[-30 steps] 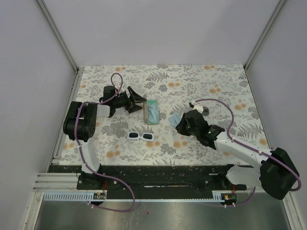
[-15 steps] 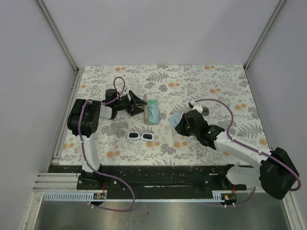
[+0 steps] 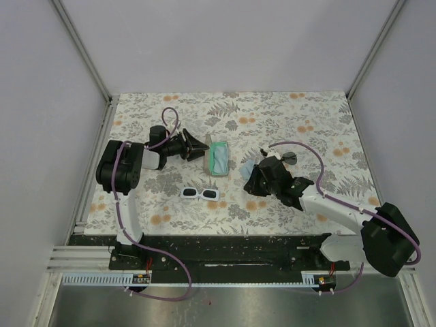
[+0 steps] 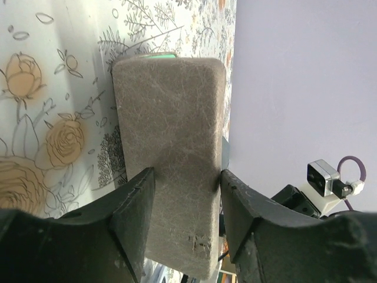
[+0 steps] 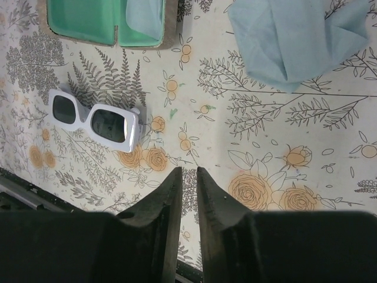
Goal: Organize the sunglasses
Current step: Pick up the opened sunglasses case from the center of the board.
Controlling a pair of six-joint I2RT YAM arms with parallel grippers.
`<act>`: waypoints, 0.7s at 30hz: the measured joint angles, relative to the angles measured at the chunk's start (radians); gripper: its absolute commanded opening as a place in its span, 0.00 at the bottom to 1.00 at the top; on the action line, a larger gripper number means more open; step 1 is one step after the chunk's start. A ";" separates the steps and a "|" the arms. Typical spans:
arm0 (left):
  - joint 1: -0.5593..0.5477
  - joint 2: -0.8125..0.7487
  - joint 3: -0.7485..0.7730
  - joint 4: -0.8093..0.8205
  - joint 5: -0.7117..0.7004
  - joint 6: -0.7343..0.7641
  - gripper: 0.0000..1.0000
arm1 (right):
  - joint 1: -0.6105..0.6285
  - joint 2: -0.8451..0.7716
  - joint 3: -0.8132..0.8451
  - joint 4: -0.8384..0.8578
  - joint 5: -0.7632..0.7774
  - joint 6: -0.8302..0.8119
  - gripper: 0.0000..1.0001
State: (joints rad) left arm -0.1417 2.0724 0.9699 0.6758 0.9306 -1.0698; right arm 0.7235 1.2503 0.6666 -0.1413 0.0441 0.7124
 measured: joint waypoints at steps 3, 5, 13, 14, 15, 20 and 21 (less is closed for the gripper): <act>0.000 -0.025 -0.020 -0.016 0.002 0.012 0.50 | 0.000 -0.005 -0.004 0.002 -0.005 -0.001 0.26; -0.001 -0.047 -0.034 -0.035 0.003 0.021 0.50 | 0.000 -0.016 -0.010 -0.004 -0.004 -0.001 0.26; -0.002 -0.159 -0.055 -0.119 0.003 0.084 0.89 | 0.000 -0.064 -0.011 -0.036 0.014 -0.006 0.45; -0.002 -0.169 -0.055 -0.135 -0.001 0.098 0.93 | 0.000 -0.071 -0.011 -0.040 0.018 -0.007 0.46; -0.002 -0.174 -0.055 -0.154 -0.005 0.112 0.98 | 0.000 -0.077 -0.011 -0.042 0.020 -0.007 0.46; -0.002 -0.171 -0.061 -0.185 -0.018 0.133 0.99 | 0.000 -0.085 -0.011 -0.045 0.023 -0.008 0.46; -0.002 -0.164 -0.061 -0.177 -0.018 0.129 0.99 | 0.000 -0.085 -0.011 -0.046 0.023 -0.008 0.46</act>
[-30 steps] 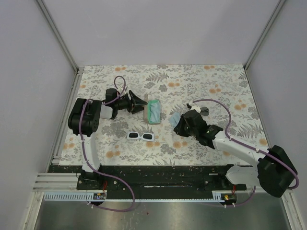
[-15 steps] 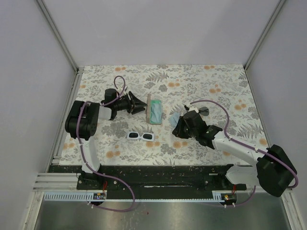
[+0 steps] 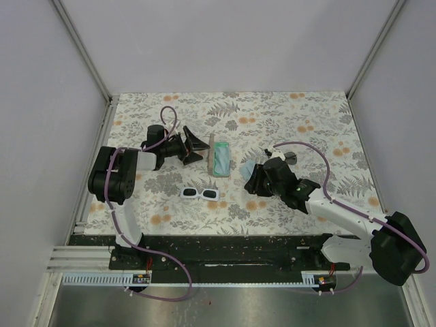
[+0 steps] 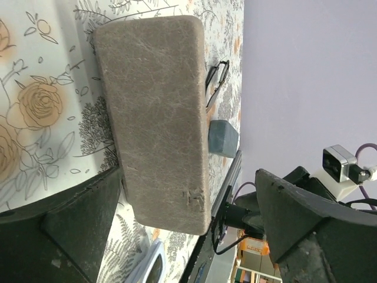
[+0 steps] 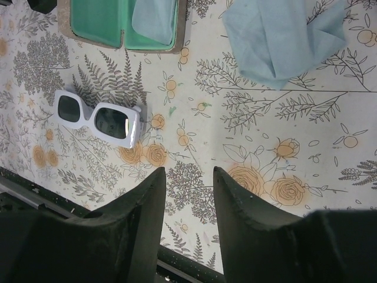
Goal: Organize the sunglasses
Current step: Pick up the opened sunglasses case from the center of the board.
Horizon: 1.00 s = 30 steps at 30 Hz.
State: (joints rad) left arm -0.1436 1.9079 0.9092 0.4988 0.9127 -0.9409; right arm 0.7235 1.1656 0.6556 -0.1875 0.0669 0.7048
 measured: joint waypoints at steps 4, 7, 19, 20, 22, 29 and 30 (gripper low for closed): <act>0.000 0.045 0.002 0.034 0.000 -0.012 0.99 | 0.000 0.000 0.000 -0.005 0.000 0.000 0.46; 0.000 0.089 0.013 0.034 0.001 -0.019 0.99 | 0.000 0.000 0.000 -0.009 0.000 -0.001 0.46; -0.019 0.183 0.088 0.083 0.018 -0.055 0.93 | 0.000 0.010 0.000 -0.013 -0.001 -0.002 0.45; -0.024 0.190 0.093 0.088 0.018 -0.058 0.91 | 0.000 0.013 0.000 -0.013 -0.001 -0.002 0.45; -0.032 0.201 0.099 0.102 0.019 -0.067 0.87 | 0.000 0.016 0.000 -0.013 -0.001 -0.003 0.45; -0.051 0.237 0.109 0.189 0.043 -0.138 0.58 | 0.000 0.019 0.003 -0.012 -0.001 -0.005 0.45; -0.052 0.237 0.109 0.195 0.045 -0.145 0.55 | 0.000 0.021 0.003 -0.013 -0.001 -0.005 0.45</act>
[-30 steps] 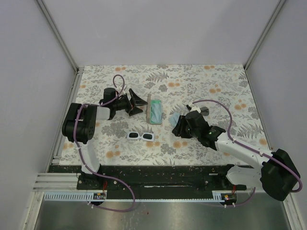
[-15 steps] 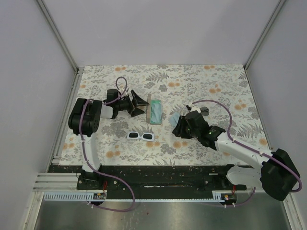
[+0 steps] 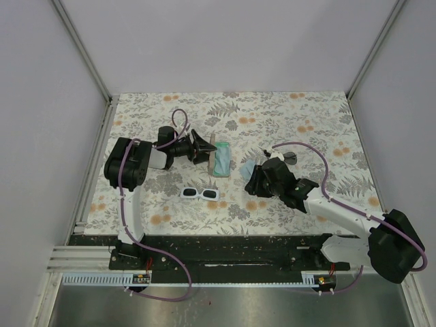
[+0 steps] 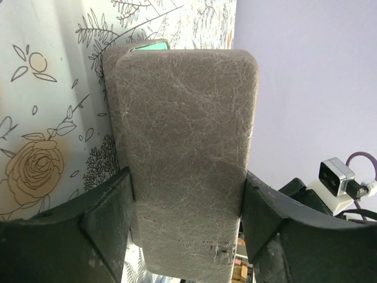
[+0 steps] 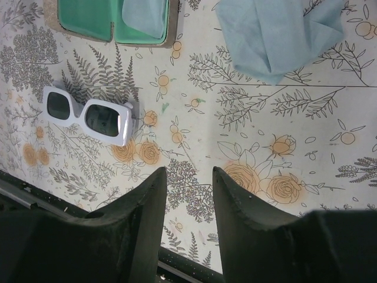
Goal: Organize the sunglasses
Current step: Pick up the opened sunglasses case from the center of the board, then move the sunglasses to the center of the board.
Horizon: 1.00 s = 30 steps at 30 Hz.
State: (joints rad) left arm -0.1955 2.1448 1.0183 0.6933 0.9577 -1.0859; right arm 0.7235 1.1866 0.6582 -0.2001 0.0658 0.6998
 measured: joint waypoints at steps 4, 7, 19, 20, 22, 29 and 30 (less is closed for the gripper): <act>0.000 0.005 0.000 0.018 0.003 -0.024 0.49 | 0.000 0.003 0.000 0.000 -0.004 0.000 0.45; 0.000 0.005 -0.011 0.046 0.006 -0.044 0.48 | 0.000 0.003 0.000 0.000 -0.005 0.000 0.44; 0.020 -0.178 -0.199 0.043 0.007 -0.024 0.45 | 0.000 -0.005 0.014 -0.081 0.081 0.023 0.51; 0.027 -0.196 -0.216 0.046 0.006 -0.021 0.45 | 0.000 -0.005 0.022 -0.105 0.109 0.037 0.52; 0.046 -0.234 -0.259 0.051 0.006 -0.014 0.45 | -0.001 -0.005 0.035 -0.142 0.154 0.064 0.55; 0.094 -0.262 -0.379 0.167 0.005 -0.069 0.42 | 0.019 0.054 0.111 -0.172 0.121 0.056 0.54; 0.098 -0.262 -0.384 0.186 0.006 -0.087 0.41 | 0.037 0.085 0.140 -0.175 0.116 0.046 0.53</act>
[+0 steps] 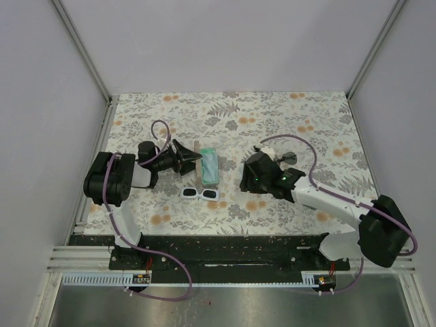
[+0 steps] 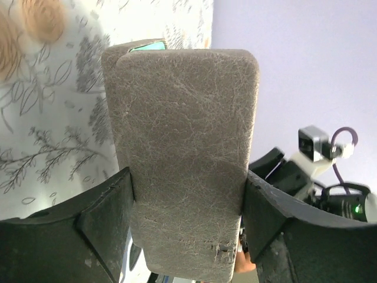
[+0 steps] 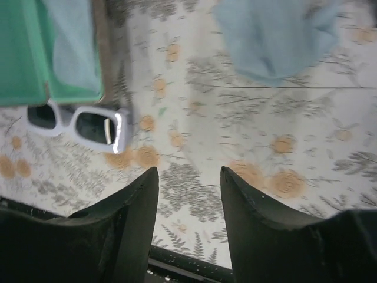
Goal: Organize the sunglasses
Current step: Move the sunglasses to the center of the board.
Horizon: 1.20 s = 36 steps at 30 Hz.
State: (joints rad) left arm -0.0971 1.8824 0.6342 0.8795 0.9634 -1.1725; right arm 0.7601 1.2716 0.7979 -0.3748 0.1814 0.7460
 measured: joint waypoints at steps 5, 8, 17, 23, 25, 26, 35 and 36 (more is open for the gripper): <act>0.076 0.011 -0.002 0.230 0.007 -0.185 0.36 | 0.171 0.188 0.188 0.002 -0.027 -0.121 0.54; 0.136 0.029 0.002 0.307 0.006 -0.293 0.36 | 0.245 0.259 0.246 0.041 -0.068 -0.226 0.56; 0.218 0.037 0.002 0.358 0.005 -0.392 0.38 | 0.323 0.496 0.457 0.061 -0.122 -0.596 0.56; 0.228 0.037 0.002 0.367 0.004 -0.399 0.38 | 0.323 0.628 0.593 0.011 -0.122 -0.829 0.54; 0.228 0.037 0.002 0.370 0.004 -0.396 0.39 | 0.323 0.661 0.632 -0.012 -0.125 -0.880 0.51; 0.228 0.037 0.002 0.372 0.004 -0.394 0.38 | 0.323 0.684 0.655 -0.023 -0.131 -0.907 0.50; 0.228 0.056 0.002 0.372 0.002 -0.388 0.38 | 0.323 0.808 0.705 -0.082 -0.157 -1.007 0.25; 0.228 0.057 0.002 0.372 0.002 -0.384 0.38 | 0.323 0.806 0.705 -0.082 -0.157 -1.008 0.22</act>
State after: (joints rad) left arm 0.1307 1.9396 0.6361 1.2518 0.9649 -1.5566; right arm 1.0836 2.0781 1.5028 -0.4572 0.0242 -0.2623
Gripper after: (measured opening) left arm 0.694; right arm 0.333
